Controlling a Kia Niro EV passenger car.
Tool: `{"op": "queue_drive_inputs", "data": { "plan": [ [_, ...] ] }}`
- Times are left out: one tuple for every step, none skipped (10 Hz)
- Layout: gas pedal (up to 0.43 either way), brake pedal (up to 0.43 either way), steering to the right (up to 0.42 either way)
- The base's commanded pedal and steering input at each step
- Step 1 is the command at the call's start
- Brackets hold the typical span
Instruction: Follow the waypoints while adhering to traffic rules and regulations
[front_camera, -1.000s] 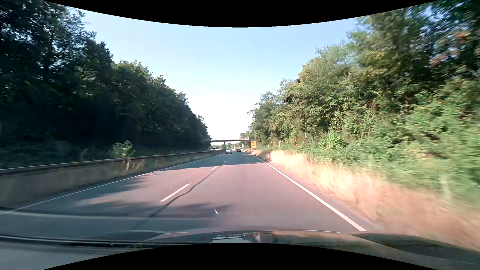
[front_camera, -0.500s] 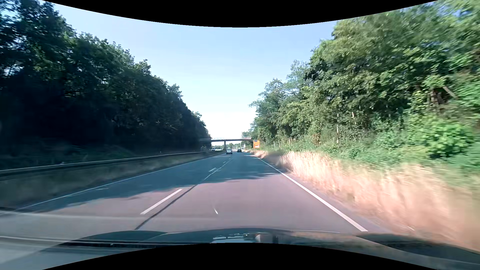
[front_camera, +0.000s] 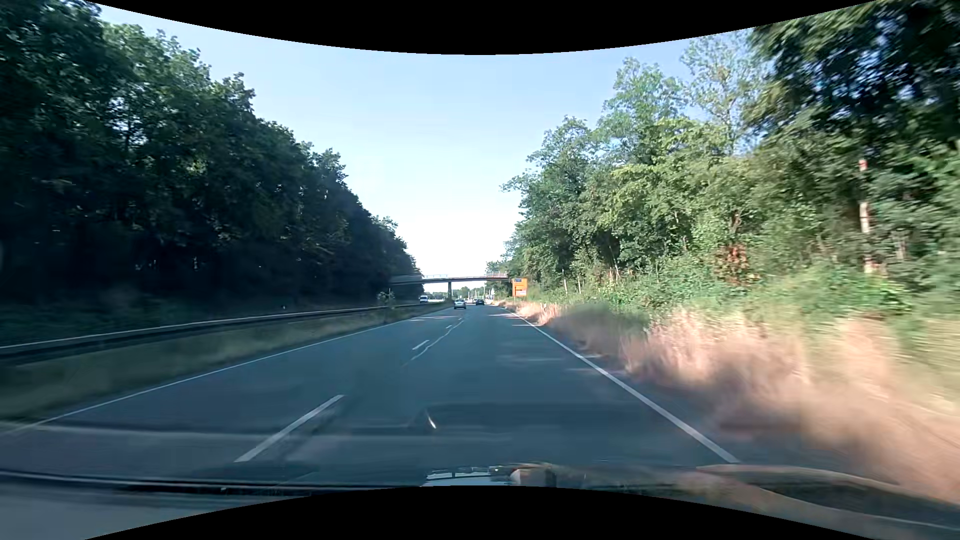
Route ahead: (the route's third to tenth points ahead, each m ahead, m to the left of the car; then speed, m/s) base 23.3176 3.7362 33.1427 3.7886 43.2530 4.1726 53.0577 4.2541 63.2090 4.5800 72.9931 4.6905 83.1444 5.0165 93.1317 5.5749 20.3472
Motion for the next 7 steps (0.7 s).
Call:
{"op": "queue_drive_inputs", "data": {
  "plan": [
    [0.138,0.0,-0.004],
    [0.138,0.0,-0.004],
    [0.138,0.0,-0.004],
    [0.138,0.0,-0.004],
    [0.138,0.0,-0.004],
    [0.138,0.0,-0.004],
    [0.138,0.0,-0.004]
  ]
}}
